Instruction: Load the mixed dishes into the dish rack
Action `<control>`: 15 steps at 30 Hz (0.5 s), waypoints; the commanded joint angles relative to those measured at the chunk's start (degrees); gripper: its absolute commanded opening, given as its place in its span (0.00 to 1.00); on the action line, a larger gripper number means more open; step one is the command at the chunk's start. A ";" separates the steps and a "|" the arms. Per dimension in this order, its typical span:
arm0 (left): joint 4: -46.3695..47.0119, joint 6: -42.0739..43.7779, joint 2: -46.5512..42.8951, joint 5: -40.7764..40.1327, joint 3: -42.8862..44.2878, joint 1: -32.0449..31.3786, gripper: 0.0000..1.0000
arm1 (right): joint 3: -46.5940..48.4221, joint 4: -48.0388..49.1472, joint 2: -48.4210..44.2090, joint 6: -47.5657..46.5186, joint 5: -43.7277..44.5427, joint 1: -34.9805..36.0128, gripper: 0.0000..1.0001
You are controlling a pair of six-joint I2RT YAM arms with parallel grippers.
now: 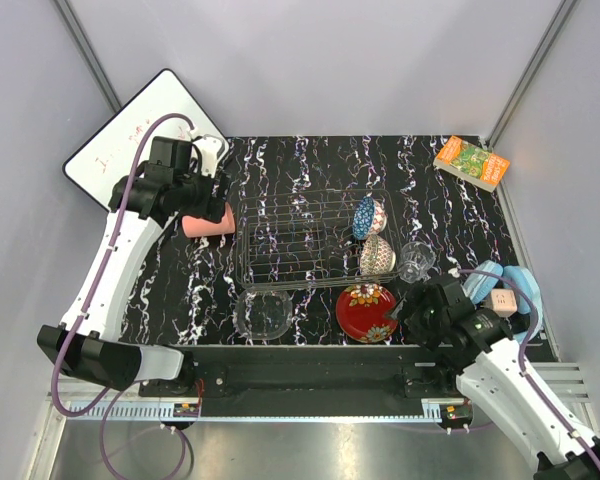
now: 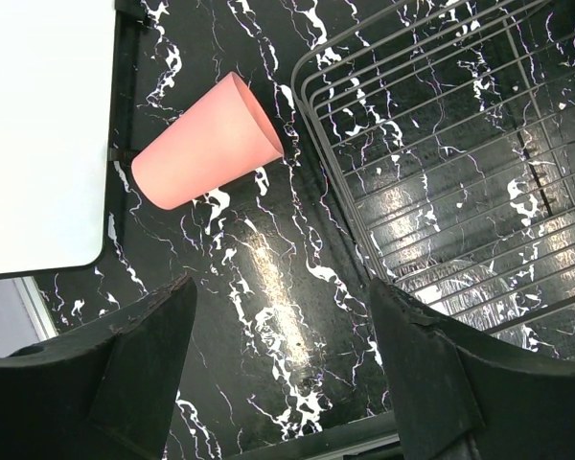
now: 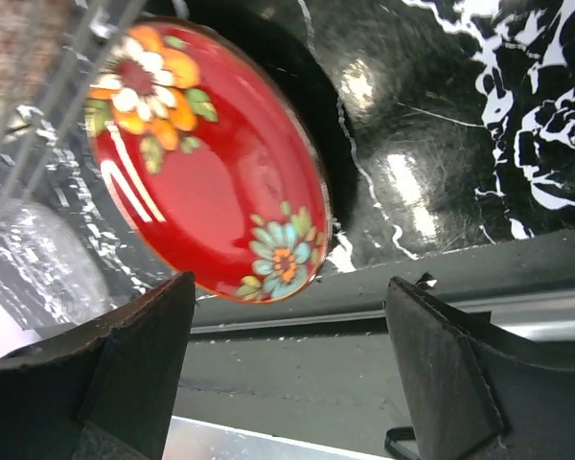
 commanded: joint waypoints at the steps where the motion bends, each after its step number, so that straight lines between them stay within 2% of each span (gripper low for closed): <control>1: -0.45 0.26 -1.30 -0.46 2.65 -0.24 0.76 | -3.12 7.15 2.27 1.17 -2.77 -0.01 0.86; 10: -1.06 0.35 -1.48 -1.08 3.70 -0.24 0.76 | -8.05 16.30 5.80 1.78 -0.66 0.08 0.81; 15: -0.98 0.70 -1.39 -1.61 3.26 -0.24 0.76 | -9.10 16.48 3.52 2.48 -0.66 -0.01 0.69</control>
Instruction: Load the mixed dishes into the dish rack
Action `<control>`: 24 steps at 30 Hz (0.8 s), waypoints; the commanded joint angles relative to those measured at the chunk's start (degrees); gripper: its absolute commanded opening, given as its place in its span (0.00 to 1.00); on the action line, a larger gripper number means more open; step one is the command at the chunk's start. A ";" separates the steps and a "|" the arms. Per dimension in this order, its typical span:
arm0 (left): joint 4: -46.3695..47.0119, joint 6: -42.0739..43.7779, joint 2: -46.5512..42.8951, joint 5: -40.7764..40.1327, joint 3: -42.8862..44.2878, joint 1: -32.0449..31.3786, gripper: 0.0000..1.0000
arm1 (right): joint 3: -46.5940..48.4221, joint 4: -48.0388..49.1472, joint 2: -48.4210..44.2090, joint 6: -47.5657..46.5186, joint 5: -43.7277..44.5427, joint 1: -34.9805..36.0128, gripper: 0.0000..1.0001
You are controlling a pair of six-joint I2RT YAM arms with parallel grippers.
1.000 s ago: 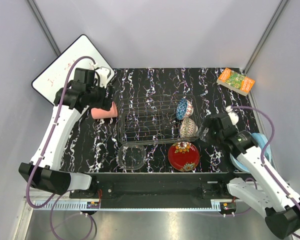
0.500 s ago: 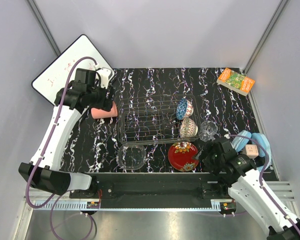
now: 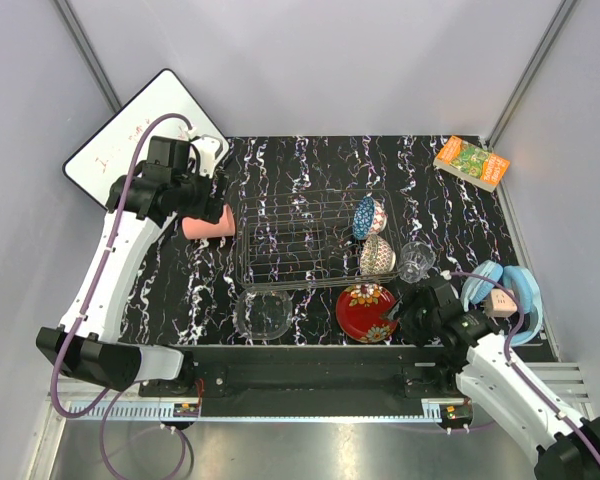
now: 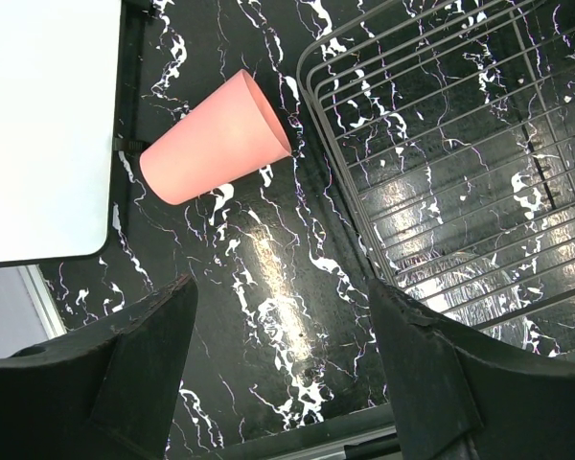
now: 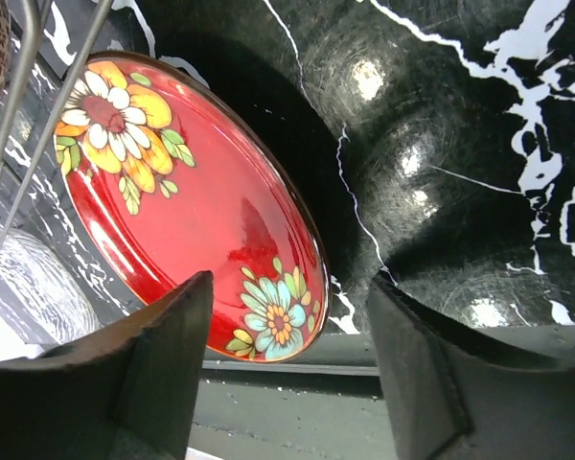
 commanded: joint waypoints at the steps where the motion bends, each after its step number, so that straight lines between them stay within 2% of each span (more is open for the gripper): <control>1: 0.88 0.60 -1.24 -0.88 2.02 -0.20 0.75 | -0.80 2.78 -1.93 1.37 0.54 0.08 0.67; 8: 0.53 0.95 -1.50 -2.36 2.45 -0.20 0.75 | -2.03 4.88 -1.32 2.25 -0.25 -0.01 0.56; 9: 0.09 1.38 -1.50 -2.73 2.98 -0.20 0.75 | -1.94 5.06 -0.36 2.34 -0.17 -0.01 0.50; 13: -0.26 1.91 -1.94 -3.70 3.42 -0.20 0.75 | -1.94 6.20 1.40 2.69 -0.34 0.17 0.38; 15: -0.44 2.35 -2.20 -4.05 3.25 -0.20 0.75 | -2.03 6.29 1.49 2.95 -0.17 0.25 0.36; 18: -0.88 2.44 -2.38 -4.49 3.16 -0.20 0.75 | -2.12 6.38 1.14 3.13 -0.08 0.52 0.26; 20: -0.79 2.44 -2.47 -4.66 3.16 -0.20 0.75 | -1.95 6.03 0.88 3.13 0.10 0.61 0.14; 24: -0.79 2.18 -2.29 -4.66 2.72 -0.20 0.75 | -1.15 2.62 -0.96 2.78 0.62 0.52 0.00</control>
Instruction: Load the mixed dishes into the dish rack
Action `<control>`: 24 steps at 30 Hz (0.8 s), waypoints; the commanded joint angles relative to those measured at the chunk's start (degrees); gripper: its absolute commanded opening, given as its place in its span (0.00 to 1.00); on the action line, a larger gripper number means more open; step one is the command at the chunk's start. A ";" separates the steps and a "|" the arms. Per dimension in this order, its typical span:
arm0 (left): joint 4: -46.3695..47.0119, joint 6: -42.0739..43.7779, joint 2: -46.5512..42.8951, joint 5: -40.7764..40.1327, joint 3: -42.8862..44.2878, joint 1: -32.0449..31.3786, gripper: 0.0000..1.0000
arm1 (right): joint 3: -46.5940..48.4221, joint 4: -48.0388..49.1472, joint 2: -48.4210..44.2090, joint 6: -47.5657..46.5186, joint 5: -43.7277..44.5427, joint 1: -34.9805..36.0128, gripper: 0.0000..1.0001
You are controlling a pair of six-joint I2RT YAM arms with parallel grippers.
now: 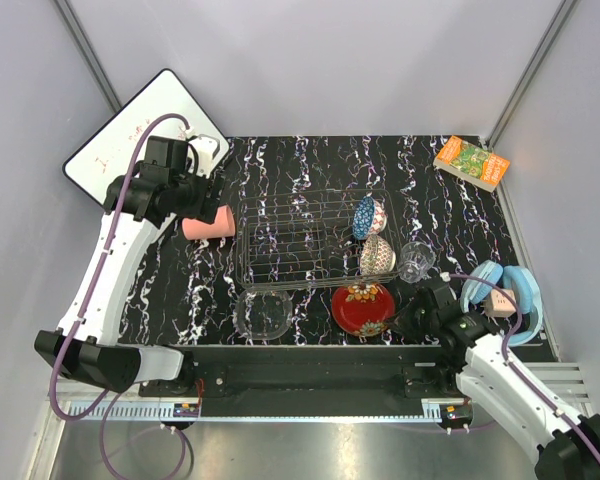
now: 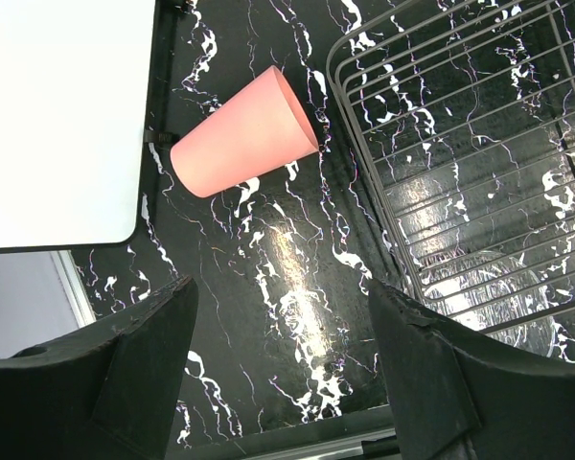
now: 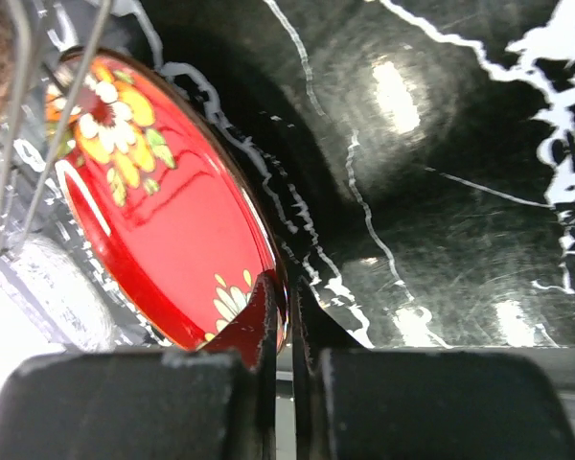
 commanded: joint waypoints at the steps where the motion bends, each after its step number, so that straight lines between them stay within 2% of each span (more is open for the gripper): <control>1: 0.37 0.73 -1.68 -1.30 1.78 -0.20 0.75 | 1.30 -2.07 -2.38 0.07 1.06 0.21 0.00; 3: 0.37 0.47 -1.59 -1.04 1.60 -0.28 0.75 | 2.17 -4.01 -5.54 -0.55 1.06 0.30 0.00; 9: 0.19 0.12 -1.15 -0.77 3.09 -0.20 0.75 | 6.65 -18.67 -15.56 -2.65 0.80 0.30 0.00; 12: -0.07 -0.58 -0.71 0.02 3.97 -0.20 0.75 | 7.97 -21.49 -19.26 -3.01 -1.66 0.39 0.00; 17: -0.25 -1.29 0.16 1.08 4.94 -0.20 0.74 | 11.92 -23.18 -18.83 -5.11 -2.80 0.30 0.00; 24: -0.16 -2.43 2.10 1.87 5.38 -0.20 0.72 | 19.31 -17.47 -13.39 -14.33 -4.82 0.30 0.00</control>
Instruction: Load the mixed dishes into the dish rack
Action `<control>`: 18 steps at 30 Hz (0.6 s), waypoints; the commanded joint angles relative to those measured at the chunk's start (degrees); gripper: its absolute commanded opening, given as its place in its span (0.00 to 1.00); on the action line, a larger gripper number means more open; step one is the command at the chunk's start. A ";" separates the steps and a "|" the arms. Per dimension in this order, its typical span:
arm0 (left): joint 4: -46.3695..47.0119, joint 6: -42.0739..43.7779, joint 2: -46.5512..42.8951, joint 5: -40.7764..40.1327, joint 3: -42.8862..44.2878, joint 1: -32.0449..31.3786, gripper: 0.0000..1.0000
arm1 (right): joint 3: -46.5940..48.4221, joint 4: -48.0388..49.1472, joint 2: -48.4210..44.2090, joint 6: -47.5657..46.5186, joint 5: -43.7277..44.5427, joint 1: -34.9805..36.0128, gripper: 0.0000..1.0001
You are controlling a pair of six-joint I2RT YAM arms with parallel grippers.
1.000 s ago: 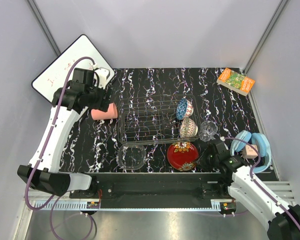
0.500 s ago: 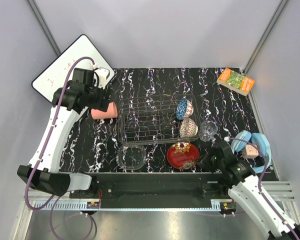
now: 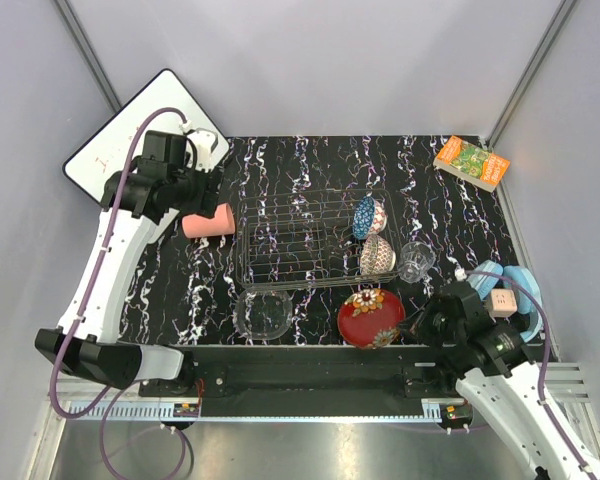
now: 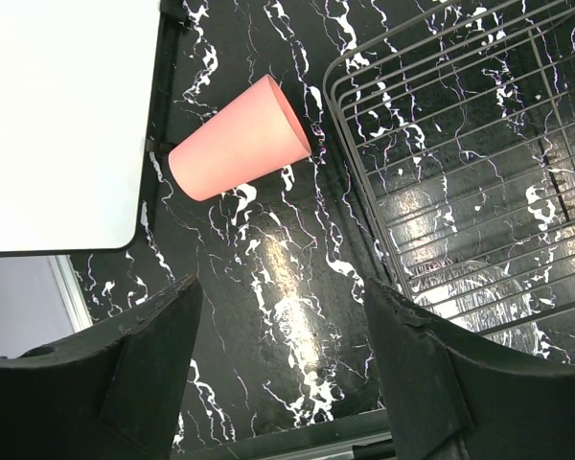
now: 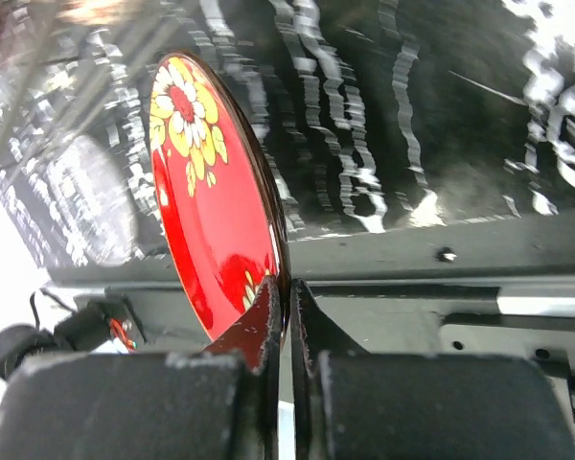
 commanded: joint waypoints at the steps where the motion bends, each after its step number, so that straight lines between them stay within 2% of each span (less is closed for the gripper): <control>1: 0.78 -1.10 1.60 1.34 2.28 -0.20 0.71 | 7.20 7.17 4.69 -7.13 -2.88 0.37 0.00; 7: 0.87 -1.10 1.95 1.26 1.84 -0.20 0.70 | 10.19 13.58 8.56 -9.33 -6.48 0.28 0.00; 18: 1.48 -1.45 2.30 1.34 0.96 -0.20 0.68 | 21.70 13.85 17.71 -14.61 -12.63 1.94 0.00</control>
